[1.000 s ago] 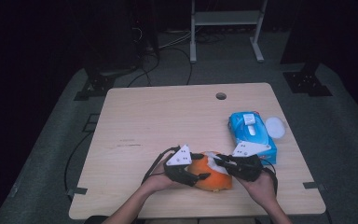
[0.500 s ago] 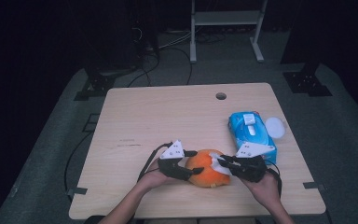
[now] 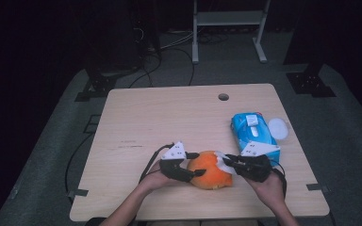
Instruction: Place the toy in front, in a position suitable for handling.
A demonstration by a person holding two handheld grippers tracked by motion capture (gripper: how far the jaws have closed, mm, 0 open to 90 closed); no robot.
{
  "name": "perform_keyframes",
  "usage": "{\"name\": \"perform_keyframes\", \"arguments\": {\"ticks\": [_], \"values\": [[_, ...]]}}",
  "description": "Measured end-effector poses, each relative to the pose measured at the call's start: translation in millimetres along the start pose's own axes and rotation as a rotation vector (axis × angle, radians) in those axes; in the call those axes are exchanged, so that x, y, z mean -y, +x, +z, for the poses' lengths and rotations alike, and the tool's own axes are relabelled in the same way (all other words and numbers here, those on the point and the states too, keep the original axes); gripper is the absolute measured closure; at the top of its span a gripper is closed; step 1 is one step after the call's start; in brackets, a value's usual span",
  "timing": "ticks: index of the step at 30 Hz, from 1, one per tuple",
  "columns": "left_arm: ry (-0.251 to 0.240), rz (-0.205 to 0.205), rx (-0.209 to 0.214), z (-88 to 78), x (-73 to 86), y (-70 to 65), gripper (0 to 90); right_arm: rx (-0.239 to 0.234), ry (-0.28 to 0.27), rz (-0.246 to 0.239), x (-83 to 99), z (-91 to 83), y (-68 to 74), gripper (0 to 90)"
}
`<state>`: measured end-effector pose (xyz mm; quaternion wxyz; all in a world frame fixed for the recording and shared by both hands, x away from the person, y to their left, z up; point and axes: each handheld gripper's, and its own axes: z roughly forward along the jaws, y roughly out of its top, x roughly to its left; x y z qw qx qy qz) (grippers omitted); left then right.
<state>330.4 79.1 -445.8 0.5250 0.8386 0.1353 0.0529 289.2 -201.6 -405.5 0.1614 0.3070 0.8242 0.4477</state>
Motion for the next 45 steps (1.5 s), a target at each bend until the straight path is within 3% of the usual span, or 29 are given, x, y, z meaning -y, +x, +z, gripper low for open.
{"name": "perform_keyframes", "arguments": {"ticks": [4,8,11,13,16,20,24,26,32,34,41,45], "values": [[0.004,0.012,0.01,1.6,-0.7,-3.4,34.7,-0.01,-0.009,-0.005,-0.9,0.1,3.3,79.1],[0.009,0.081,0.047,5.9,-4.2,-15.0,34.2,-0.055,-0.027,-0.056,-10.6,7.5,21.4,79.0],[0.029,0.128,0.058,8.0,-5.9,-21.7,33.4,-0.07,-0.009,-0.091,-14.1,15.8,32.4,78.9],[0.027,0.115,0.057,6.6,-5.6,-20.4,33.7,-0.062,-0.002,-0.105,-14.2,18.2,32.8,78.9],[0.03,0.111,0.048,4.8,-5.6,-17.2,34.6,-0.04,-0.002,-0.086,-12.3,15.7,23.5,78.9],[0.027,0.084,0.044,2.1,-3.4,-10.6,34.9,-0.017,0.005,-0.021,-3.1,9.5,6.0,78.9],[0.026,0.04,0.029,-2.6,0.5,-1.6,34.8,0.025,0.024,-0.01,3.3,2.3,-1.1,78.9],[0.022,0.021,0.028,-4.0,2.6,1.4,34.7,0.016,0.015,-0.003,4.5,-0.2,-0.2,78.9],[0.024,0.018,0.016,-3.4,3.5,2.0,34.7,-0.062,-0.028,-0.072,-7.7,2.0,22.2,78.6],[0.025,0.019,0.017,-3.8,3.8,2.2,34.8,-0.051,-0.016,-0.1,-8.8,4.0,26.2,78.5],[0.019,0.006,0.022,-3.6,4.4,4.5,34.9,-0.012,0.01,-0.009,2.2,2.6,1.1,78.5],[0.018,0.009,0.029,-4.7,2.1,3.8,32.3,-0.018,-0.004,-0.019,0.0,1.8,6.8,78.5]]}}
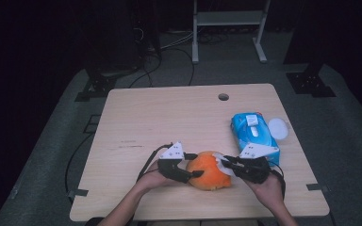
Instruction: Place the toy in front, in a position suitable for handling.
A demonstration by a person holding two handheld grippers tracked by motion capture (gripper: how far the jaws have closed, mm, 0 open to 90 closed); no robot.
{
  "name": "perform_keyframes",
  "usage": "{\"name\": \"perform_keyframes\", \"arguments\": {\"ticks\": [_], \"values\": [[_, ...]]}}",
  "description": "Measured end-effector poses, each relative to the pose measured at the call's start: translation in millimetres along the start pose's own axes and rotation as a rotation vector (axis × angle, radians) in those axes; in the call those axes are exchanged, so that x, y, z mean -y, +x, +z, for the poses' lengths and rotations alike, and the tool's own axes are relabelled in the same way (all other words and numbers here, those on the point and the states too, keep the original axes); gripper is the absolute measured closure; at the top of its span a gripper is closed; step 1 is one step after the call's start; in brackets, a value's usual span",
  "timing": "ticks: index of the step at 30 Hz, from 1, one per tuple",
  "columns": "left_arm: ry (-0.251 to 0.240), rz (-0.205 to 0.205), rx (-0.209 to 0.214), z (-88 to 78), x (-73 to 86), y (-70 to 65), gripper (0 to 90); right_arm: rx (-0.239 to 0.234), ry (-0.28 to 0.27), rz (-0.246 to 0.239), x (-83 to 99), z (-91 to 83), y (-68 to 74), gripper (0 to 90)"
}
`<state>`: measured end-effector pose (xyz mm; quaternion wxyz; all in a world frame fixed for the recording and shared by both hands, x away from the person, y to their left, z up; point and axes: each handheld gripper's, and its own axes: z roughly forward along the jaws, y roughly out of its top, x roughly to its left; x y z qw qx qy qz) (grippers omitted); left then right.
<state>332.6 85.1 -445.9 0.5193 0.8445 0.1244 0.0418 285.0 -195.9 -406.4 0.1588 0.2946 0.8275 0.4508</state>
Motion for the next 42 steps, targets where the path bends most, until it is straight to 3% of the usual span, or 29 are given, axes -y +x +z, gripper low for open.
{"name": "perform_keyframes", "arguments": {"ticks": [3,5,8,9,13,17,24,28,31,33,42], "values": [[-0.026,0.039,0.0,-1.5,-7.1,-3.5,18.9,0.008,0.006,-0.049,-4.8,3.9,8.6,78.5],[-0.055,0.044,0.009,0.1,-10.0,-6.5,18.6,0.0,-0.002,-0.045,-6.5,4.2,10.2,78.5],[-0.028,0.064,-0.005,4.2,-10.0,-8.8,25.7,-0.004,-0.014,-0.048,-8.4,4.2,12.4,78.5],[-0.017,0.052,-0.016,4.4,-9.7,-8.0,31.0,-0.011,-0.019,-0.051,-8.9,4.1,14.1,78.4],[0.002,0.006,-0.043,1.8,-7.3,-1.7,36.6,-0.033,-0.029,-0.055,-9.7,3.6,18.0,78.2],[-0.012,-0.044,-0.027,-2.4,-1.4,7.5,36.8,-0.04,-0.022,-0.084,-8.5,3.8,23.4,78.3],[-0.028,-0.083,-0.022,-5.7,3.4,14.2,36.9,-0.017,-0.005,-0.01,1.5,2.0,2.4,78.3],[-0.031,-0.1,-0.03,-7.3,5.4,16.5,36.3,-0.042,-0.022,-0.015,-0.7,-0.6,9.0,78.2],[-0.032,-0.111,-0.024,-9.3,7.2,18.1,36.1,-0.057,-0.029,-0.05,-4.8,-0.2,17.9,78.2],[-0.033,-0.109,-0.017,-9.0,7.5,17.2,36.3,-0.056,-0.029,-0.049,-4.6,0.8,16.3,78.4],[-0.028,-0.059,0.025,-2.5,4.4,7.0,37.9,-0.035,-0.016,0.065,5.4,6.6,-11.4,78.4]]}}
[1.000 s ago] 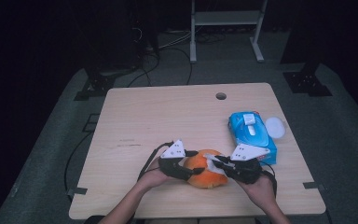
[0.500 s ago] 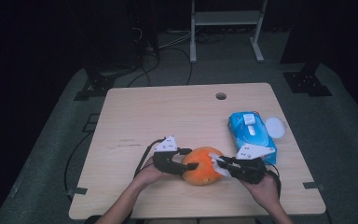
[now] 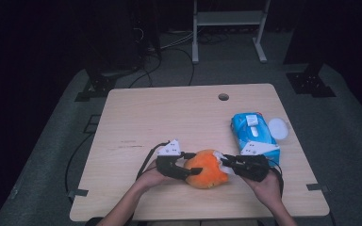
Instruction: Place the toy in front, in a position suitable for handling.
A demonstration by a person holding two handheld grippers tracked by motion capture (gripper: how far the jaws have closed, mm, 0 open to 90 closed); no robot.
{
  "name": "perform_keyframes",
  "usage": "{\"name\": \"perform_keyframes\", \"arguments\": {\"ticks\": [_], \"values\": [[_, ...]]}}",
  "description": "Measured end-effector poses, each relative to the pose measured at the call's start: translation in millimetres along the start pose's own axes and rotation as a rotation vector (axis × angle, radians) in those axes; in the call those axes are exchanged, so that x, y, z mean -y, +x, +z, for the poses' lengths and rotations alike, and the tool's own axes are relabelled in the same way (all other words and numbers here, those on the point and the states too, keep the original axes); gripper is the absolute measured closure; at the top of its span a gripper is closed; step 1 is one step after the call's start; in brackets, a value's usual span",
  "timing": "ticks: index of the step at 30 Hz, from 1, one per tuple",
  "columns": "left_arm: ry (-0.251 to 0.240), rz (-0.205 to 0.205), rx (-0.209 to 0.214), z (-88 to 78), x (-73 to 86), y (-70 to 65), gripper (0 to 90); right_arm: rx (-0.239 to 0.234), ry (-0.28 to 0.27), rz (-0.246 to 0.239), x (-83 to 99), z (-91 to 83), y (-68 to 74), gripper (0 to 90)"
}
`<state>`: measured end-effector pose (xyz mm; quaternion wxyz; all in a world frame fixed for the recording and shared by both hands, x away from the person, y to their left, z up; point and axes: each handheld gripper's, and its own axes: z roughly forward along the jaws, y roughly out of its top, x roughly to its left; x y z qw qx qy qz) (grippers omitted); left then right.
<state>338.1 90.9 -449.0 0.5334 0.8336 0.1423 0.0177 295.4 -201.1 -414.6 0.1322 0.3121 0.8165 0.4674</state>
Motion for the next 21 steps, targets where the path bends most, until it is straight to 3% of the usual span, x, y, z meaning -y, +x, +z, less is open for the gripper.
{"name": "perform_keyframes", "arguments": {"ticks": [3,8,13,17,21], "values": [[0.003,0.011,0.002,2.0,-0.9,-3.1,37.8,0.0,0.002,0.047,3.3,4.8,-11.5,78.4],[0.003,0.024,0.009,3.2,-1.1,-5.8,37.5,0.018,0.01,0.08,6.8,7.2,-20.7,78.3],[0.006,0.02,-0.014,3.0,-0.7,-5.9,36.3,0.0,-0.006,0.064,3.3,3.1,-11.0,78.5],[0.014,0.034,-0.002,3.6,-1.2,-7.3,36.3,-0.024,-0.031,0.016,-4.3,1.5,3.7,78.4],[0.015,0.044,0.012,3.3,-1.4,-8.3,36.6,-0.017,-0.025,0.032,-2.3,3.8,-2.2,78.5]]}}
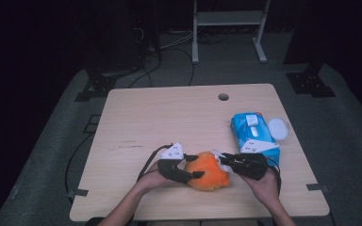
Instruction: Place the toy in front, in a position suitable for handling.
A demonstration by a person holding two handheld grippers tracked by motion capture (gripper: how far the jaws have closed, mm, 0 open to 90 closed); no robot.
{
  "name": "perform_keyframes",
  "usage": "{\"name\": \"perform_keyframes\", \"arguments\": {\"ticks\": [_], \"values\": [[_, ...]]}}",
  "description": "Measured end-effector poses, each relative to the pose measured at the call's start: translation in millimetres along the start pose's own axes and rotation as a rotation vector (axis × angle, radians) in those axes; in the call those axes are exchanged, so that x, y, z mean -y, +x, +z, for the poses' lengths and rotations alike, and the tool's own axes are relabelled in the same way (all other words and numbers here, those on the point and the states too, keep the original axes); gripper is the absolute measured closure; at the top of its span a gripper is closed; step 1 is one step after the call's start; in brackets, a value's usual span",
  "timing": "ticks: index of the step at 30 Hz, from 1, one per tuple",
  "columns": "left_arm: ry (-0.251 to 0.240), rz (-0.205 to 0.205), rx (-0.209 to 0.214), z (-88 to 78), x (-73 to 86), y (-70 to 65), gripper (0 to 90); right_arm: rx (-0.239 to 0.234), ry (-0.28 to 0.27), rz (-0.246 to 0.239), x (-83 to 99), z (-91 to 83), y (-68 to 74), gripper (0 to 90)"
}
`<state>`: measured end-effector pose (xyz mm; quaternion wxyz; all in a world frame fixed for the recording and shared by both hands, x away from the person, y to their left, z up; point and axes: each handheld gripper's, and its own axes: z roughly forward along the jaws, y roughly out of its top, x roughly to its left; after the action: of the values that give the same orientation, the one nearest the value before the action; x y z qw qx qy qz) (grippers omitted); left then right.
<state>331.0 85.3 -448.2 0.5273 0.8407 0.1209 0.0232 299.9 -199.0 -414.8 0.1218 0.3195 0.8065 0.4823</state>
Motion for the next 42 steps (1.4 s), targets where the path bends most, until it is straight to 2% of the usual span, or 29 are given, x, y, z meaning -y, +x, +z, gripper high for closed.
{"name": "perform_keyframes", "arguments": {"ticks": [4,7,13,17,19,21,23,27,29,30,35,38,40,42], "values": [[0.005,0.007,-0.011,0.1,-1.1,-0.2,36.4,0.029,0.028,0.036,5.6,1.1,-12.4,78.6],[0.002,-0.009,-0.027,-1.6,-0.7,2.7,35.7,0.027,0.047,0.054,8.9,0.6,-16.6,78.5],[-0.003,-0.043,-0.052,-5.0,0.9,7.4,35.4,0.006,0.049,0.024,8.4,-6.3,-3.3,78.5],[-0.014,-0.083,-0.064,-5.1,2.1,10.3,34.9,-0.051,0.015,-0.006,1.0,-10.4,13.5,78.4],[-0.013,-0.078,-0.066,-4.3,1.9,9.3,34.8,-0.057,0.012,-0.039,-3.0,-7.9,20.8,78.4],[-0.013,-0.079,-0.066,-4.4,1.9,9.0,34.7,-0.046,0.015,-0.052,-3.7,-5.8,21.2,78.5],[-0.015,-0.073,-0.059,-3.8,1.7,8.5,34.7,-0.046,0.013,-0.027,-2.4,-5.7,15.3,78.5],[-0.01,-0.059,-0.057,-1.9,0.2,6.4,34.7,0.0,0.037,0.006,4.0,-5.6,-0.3,78.5],[-0.01,-0.06,-0.058,-1.9,0.1,6.4,34.5,-0.003,0.04,0.032,7.1,-5.9,-6.1,78.5],[-0.01,-0.061,-0.059,-1.8,0.1,6.3,34.4,-0.003,0.04,0.029,7.1,-6.3,-6.1,78.5],[-0.009,-0.046,-0.06,1.7,-2.1,1.0,34.0,-0.039,0.008,-0.012,-1.3,-7.1,10.1,78.4],[-0.001,-0.013,-0.054,6.2,-5.9,-6.6,34.0,-0.054,-0.005,-0.038,-6.7,-5.1,19.0,78.5],[0.008,0.007,-0.058,8.8,-8.0,-11.5,33.9,-0.044,0.002,-0.051,-7.8,-2.8,19.5,78.5],[0.009,0.019,-0.061,9.5,-8.9,-12.9,33.8,-0.033,0.009,-0.043,-5.7,-2.0,14.8,78.6]]}}
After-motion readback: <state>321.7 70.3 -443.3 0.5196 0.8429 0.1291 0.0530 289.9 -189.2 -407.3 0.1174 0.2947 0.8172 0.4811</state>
